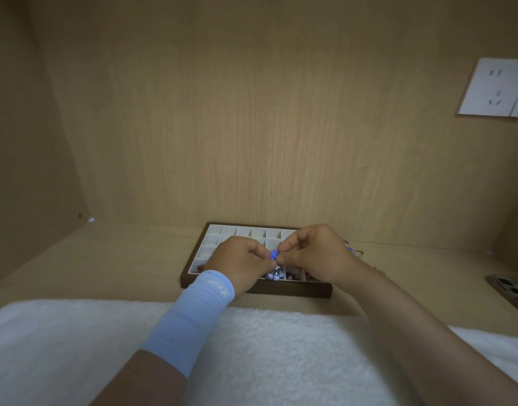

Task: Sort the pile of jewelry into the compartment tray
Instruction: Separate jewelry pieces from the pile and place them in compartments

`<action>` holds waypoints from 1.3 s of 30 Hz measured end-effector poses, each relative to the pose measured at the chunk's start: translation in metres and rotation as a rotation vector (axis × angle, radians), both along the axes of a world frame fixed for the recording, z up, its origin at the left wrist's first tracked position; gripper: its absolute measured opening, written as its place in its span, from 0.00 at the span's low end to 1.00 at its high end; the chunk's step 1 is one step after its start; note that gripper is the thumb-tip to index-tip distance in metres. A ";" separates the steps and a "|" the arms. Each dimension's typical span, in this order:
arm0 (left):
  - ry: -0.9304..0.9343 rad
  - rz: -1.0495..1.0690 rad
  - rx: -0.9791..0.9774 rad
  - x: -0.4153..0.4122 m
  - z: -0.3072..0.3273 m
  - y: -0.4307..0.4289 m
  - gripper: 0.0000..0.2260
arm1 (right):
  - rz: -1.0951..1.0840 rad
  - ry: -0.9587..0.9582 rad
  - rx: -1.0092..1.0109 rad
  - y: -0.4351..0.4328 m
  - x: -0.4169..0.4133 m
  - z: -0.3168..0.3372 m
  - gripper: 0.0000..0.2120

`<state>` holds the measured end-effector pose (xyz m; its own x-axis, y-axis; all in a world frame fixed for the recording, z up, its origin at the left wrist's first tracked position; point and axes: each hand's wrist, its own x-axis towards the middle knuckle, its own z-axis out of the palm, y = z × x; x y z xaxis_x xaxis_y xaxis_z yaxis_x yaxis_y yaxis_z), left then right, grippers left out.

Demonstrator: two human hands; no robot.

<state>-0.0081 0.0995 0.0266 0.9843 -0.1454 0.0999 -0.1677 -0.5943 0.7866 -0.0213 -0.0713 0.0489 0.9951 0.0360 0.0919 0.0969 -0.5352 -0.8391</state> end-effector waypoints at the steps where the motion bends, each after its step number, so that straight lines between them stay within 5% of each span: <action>1: -0.012 -0.001 0.031 0.000 -0.001 0.000 0.04 | -0.004 -0.021 -0.043 0.000 0.002 -0.003 0.05; 15: -0.147 -0.052 0.244 0.007 -0.008 0.002 0.05 | 0.036 -0.233 -0.493 0.002 0.006 -0.020 0.02; 20: -0.210 -0.157 0.283 0.005 -0.011 0.012 0.08 | 0.179 -0.166 -0.697 0.001 0.003 -0.013 0.09; 39: -0.354 -0.206 0.391 0.001 -0.019 0.008 0.09 | 0.172 -0.124 -0.693 -0.005 0.001 -0.009 0.15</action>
